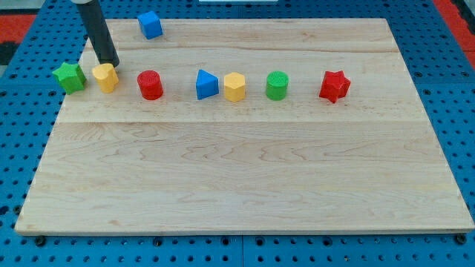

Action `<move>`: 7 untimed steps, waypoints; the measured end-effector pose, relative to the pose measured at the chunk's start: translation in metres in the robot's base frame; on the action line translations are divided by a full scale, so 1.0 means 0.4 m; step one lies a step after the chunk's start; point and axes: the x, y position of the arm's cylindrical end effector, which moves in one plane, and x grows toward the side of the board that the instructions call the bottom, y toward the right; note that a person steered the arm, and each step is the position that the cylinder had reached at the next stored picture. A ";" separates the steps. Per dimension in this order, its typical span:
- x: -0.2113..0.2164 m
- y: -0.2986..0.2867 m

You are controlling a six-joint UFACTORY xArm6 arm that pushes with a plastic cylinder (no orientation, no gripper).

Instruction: Push the blue triangle towards top right

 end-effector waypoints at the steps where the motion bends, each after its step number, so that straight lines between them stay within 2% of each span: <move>1: 0.024 0.001; 2: -0.147 0.061; 3: -0.228 0.349; 4: -0.325 0.366; 5: -0.324 0.300; 6: -0.328 0.156; 7: -0.328 -0.071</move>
